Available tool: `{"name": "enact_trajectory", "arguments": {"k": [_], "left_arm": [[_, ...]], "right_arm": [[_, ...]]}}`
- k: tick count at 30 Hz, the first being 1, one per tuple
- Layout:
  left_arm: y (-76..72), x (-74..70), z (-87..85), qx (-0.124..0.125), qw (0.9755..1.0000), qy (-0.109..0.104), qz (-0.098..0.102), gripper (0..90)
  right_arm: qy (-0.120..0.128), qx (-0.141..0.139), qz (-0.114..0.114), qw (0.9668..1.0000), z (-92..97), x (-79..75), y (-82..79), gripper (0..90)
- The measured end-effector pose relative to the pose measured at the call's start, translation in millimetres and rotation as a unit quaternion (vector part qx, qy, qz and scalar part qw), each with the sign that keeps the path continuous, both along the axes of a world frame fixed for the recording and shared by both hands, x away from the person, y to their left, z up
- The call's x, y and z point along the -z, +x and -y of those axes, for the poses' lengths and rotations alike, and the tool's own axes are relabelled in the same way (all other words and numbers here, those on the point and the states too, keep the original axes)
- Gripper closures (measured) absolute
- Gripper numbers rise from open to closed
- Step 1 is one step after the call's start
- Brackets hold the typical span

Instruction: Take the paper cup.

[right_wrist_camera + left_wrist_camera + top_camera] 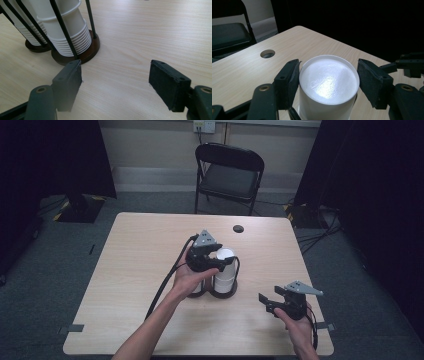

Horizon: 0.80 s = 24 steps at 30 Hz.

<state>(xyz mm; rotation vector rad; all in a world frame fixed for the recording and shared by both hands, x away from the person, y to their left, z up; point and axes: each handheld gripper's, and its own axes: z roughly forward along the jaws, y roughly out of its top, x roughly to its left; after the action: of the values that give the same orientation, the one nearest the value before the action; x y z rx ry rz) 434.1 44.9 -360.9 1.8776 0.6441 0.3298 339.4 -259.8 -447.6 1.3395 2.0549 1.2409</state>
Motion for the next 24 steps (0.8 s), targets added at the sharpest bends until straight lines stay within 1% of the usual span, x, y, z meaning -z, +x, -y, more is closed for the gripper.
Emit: {"name": "enact_trajectory", "arguments": {"k": [3,6,7,8,9,13,14,16,20,24], "left_arm": [[-1.1,-2.7,-1.2,0.0,1.0,-0.007,0.002,36.1],[-0.9,-4.6,-2.9,0.001,1.0,-0.009,0.002,36.1],[-0.1,-4.9,-4.7,0.001,0.9999,-0.016,-0.002,36.1],[-0.1,-4.9,-4.7,0.001,0.9999,-0.016,-0.002,36.1],[0.6,-6.4,-7.1,0.003,0.9997,-0.024,-0.004,36.1],[0.3,-9.6,-9.8,0.003,0.9995,-0.032,-0.004,36.1],[0.4,-10.3,-10.7,0.002,0.9993,-0.036,-0.002,36.1],[1.2,-11.7,-13.9,0.001,0.9989,-0.047,-0.006,36.1],[0.7,-13.4,-15.1,-0.001,0.9988,-0.048,-0.002,36.1],[0.2,-15.3,-15.4,-0.005,0.9985,-0.055,0.0,36.1]], "right_arm": [[0.0,0.0,-0.001,1.0,-0.4,0.0,0.0,26.3],[0.0,-0.001,0.0,1.0,-0.7,0.4,0.7,26.3],[0.0,-0.001,-0.001,1.0,-1.1,0.5,1.1,26.3],[0.0,-0.001,-0.001,1.0,-1.1,0.5,1.1,26.3],[-0.001,-0.002,-0.001,1.0,-1.4,0.7,1.4,26.3],[-0.001,-0.003,-0.004,1.0,-2.2,1.3,2.1,26.3],[-0.001,-0.003,-0.004,1.0,-2.4,1.3,2.3,26.3],[0.0,-0.003,-0.004,1.0,-2.7,1.6,2.6,26.3],[-0.001,-0.003,-0.004,1.0,-2.8,1.6,2.8,26.3],[0.0,-0.002,-0.005,1.0,-3.4,1.5,2.7,26.3]]}}
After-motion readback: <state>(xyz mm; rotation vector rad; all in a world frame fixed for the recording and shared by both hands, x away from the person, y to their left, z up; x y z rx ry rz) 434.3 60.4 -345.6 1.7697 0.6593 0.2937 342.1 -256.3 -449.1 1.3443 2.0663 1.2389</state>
